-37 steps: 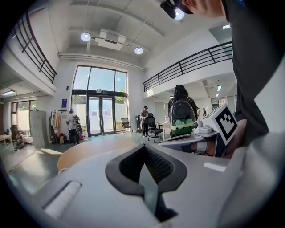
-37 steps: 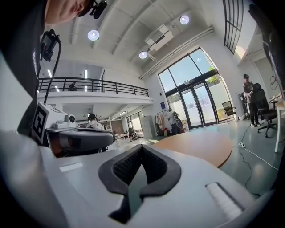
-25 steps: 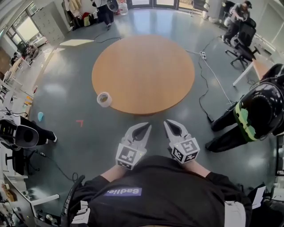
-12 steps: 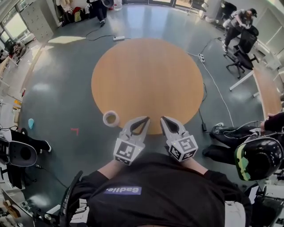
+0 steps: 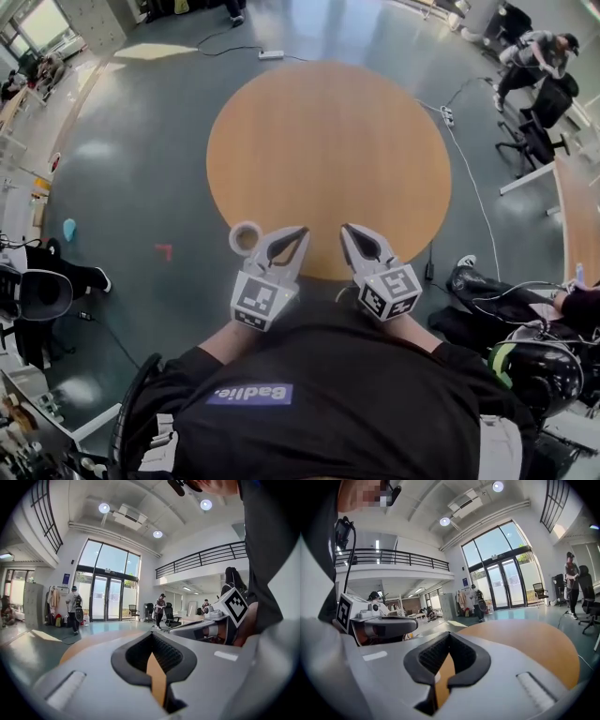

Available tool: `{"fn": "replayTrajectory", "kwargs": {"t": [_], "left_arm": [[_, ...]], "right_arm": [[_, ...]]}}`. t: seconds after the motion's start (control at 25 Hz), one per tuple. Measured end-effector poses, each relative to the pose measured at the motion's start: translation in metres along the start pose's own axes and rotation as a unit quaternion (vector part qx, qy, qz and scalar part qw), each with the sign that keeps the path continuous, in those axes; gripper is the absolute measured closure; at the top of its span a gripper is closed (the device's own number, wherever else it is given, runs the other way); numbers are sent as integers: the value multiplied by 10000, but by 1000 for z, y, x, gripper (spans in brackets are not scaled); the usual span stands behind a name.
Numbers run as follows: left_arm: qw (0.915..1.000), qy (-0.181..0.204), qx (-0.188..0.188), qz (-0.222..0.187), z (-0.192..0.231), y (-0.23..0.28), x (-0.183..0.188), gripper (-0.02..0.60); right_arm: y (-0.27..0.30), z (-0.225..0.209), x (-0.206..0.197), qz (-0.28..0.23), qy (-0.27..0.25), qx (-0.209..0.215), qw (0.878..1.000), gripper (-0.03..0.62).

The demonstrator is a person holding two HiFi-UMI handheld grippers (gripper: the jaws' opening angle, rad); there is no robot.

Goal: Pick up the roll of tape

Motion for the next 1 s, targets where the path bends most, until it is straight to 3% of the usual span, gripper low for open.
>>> {"fn": "replayTrajectory", "kwargs": {"t": [0.24, 0.44, 0.6, 1.0], "left_arm": [[9987, -52, 461, 202, 9, 21, -5, 565], [9976, -58, 642, 244, 7, 25, -7, 565], [9940, -66, 1024, 381, 28, 15, -15, 565], [9726, -535, 1477, 1716, 84, 0, -89, 564]], "right_arm": [[20, -26, 10, -86, -91, 490, 9987, 589], [18, -33, -1, -5, 34, 575, 9983, 589], [22, -31, 1, 11, -15, 677, 9977, 589], [24, -36, -13, 154, 148, 712, 9972, 589]]}}
Point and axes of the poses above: the fingertips, and each gripper's own axes: y forward along the fingers, z to its left, x out of its top, the point moved 8 cm from there along -y, backward along the fingers, and after that the axes turned 1 degree about x, right-handed, at the moved point
